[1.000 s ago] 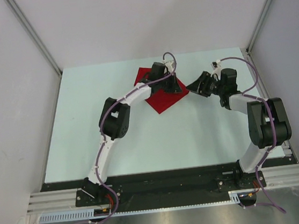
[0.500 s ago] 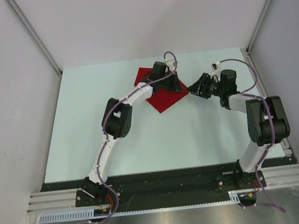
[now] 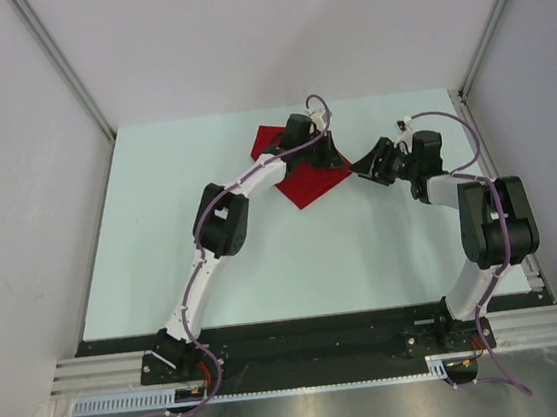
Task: Fold the napkin, place the utensils inside, and roll it up
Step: Fold the napkin, then roll the napkin with the utensil
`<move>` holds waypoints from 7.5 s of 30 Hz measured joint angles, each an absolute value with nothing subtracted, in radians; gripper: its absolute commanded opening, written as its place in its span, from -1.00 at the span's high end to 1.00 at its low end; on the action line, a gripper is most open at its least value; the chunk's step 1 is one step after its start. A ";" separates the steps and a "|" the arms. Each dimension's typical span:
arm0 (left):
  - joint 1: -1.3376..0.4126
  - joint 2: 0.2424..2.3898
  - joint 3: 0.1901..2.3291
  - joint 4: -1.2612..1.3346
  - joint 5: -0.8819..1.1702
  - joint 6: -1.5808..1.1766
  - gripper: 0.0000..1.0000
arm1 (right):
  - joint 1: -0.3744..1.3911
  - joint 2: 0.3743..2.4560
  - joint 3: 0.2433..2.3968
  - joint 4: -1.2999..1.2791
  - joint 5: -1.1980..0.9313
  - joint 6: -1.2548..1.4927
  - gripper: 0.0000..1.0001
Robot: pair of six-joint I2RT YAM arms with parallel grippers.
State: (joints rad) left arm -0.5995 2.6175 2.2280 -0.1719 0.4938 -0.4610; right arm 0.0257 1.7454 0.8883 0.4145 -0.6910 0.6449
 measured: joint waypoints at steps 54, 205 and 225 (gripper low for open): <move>-0.514 2.255 1.875 0.000 0.510 -0.531 -0.82 | -0.048 2.108 1.213 0.316 -0.679 0.576 -0.20; -0.421 1.552 0.455 0.445 0.592 -0.864 1.00 | 1.264 1.811 0.825 0.287 0.781 -0.060 -0.50; -0.387 1.542 0.455 0.430 0.610 -0.863 1.00 | 1.259 1.771 0.711 0.258 0.892 -0.009 0.42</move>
State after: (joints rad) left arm -0.3870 1.5425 0.4545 0.4305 0.6098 -0.8631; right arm 1.2587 1.7714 0.7113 0.2584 0.8925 -0.0093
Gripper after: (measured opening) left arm 0.006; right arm 0.351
